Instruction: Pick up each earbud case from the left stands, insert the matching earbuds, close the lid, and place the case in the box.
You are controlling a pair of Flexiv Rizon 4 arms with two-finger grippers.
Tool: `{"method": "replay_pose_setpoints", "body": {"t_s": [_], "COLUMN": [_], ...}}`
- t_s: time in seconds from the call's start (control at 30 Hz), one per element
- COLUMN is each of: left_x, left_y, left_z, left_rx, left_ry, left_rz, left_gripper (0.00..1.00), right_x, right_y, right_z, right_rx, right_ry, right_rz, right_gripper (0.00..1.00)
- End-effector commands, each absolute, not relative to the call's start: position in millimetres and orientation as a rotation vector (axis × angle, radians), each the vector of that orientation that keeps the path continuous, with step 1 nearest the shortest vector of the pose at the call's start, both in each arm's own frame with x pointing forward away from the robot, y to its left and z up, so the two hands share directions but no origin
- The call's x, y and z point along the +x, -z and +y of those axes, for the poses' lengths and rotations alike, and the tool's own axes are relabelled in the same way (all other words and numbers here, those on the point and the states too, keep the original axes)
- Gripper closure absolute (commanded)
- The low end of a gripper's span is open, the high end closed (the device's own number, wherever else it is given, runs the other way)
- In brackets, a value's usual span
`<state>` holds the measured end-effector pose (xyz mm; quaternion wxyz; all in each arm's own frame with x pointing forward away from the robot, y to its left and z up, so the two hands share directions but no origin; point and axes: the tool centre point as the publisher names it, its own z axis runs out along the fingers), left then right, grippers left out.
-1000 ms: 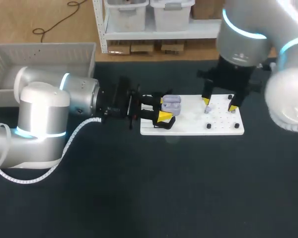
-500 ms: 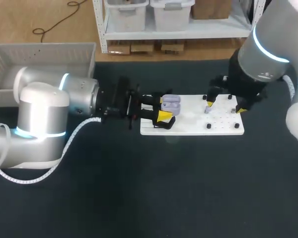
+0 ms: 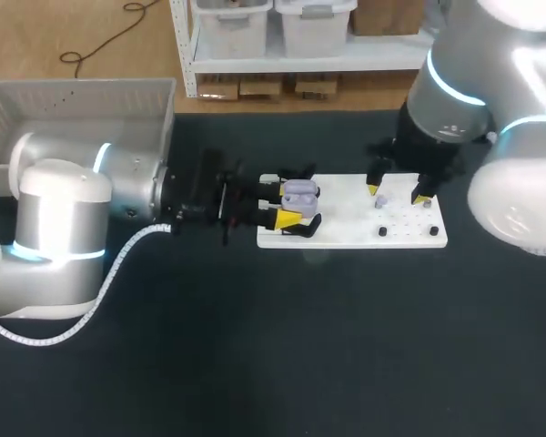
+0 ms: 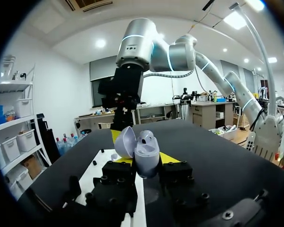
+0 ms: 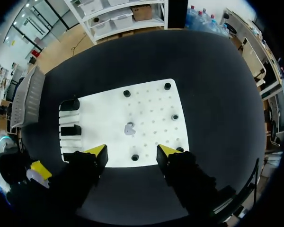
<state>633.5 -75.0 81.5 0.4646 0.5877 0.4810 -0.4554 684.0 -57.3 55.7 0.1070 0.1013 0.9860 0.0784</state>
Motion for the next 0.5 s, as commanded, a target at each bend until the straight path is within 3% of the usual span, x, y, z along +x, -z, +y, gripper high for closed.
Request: {"method": "replay_pose_setpoints", "body": {"t_s": [0.03, 0.27, 0.5], "left_x": [632.0, 632.0, 632.0], "left_y": [-80.3, -80.3, -80.3], "left_z": [-73.9, -73.9, -73.9], "left_rx": [1.438, 1.438, 1.438], "left_ry": [1.116, 1.116, 1.116], "left_rz": [1.178, 1.178, 1.178], "left_gripper": [1.00, 1.00, 1.00], "right_x": [697.6, 706.2, 707.2], "right_y": [-44.7, -30.5, -23.9], "right_z": [-51.3, -52.3, -52.0], "right_rx": [0.352, 0.450, 0.475], "right_ry": [-0.212, -0.233, -0.234], "right_rz": [2.913, 2.923, 2.931], "right_gripper": [0.40, 0.50, 0.52]}}
